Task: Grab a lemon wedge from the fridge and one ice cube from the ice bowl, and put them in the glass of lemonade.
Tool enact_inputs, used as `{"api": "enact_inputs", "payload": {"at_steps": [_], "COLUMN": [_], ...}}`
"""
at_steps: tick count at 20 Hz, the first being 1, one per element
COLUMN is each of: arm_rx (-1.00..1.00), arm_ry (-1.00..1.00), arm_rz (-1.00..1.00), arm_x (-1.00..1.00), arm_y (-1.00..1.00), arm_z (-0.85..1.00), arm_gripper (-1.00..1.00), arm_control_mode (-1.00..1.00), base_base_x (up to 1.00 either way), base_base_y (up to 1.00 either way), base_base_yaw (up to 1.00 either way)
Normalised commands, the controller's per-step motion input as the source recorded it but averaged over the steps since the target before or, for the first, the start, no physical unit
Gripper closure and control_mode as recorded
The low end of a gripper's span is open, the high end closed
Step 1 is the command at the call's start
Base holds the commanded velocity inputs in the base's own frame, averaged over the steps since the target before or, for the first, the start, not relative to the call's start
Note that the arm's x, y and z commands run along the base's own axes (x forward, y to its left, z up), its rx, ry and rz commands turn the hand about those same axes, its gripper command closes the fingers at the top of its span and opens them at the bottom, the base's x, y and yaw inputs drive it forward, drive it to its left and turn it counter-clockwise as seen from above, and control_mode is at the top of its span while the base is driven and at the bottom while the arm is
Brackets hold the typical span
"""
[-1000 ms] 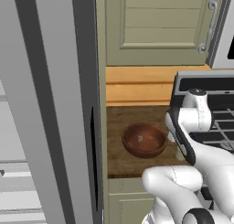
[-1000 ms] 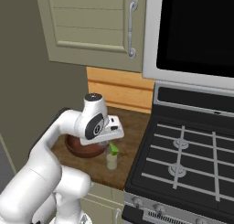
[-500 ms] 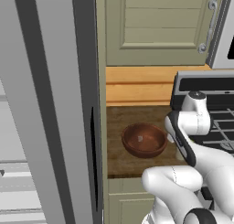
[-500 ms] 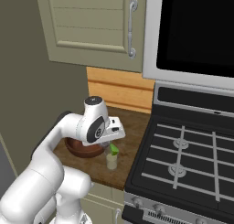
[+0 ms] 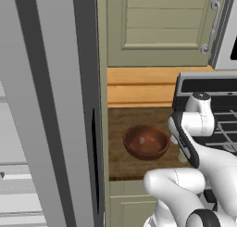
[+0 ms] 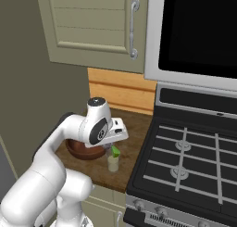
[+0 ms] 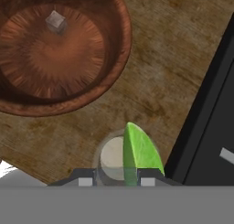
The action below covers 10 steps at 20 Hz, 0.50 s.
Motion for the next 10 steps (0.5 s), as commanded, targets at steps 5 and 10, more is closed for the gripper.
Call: {"api": "enact_inputs", "payload": {"at_steps": [5,10], "arm_rx": [0.0,0.0], "arm_ry": [0.0,0.0], "arm_rz": [0.02,0.02], "arm_x": [0.0,0.0], "arm_y": [-0.02,-0.01], "arm_z": [0.0,0.0], "arm_gripper": [1.0,1.0], "arm_control_mode": [-1.0,-1.0], "base_base_x": [0.0,0.0], "base_base_y": [0.0,0.0], "base_base_yaw": [0.0,0.0]}}
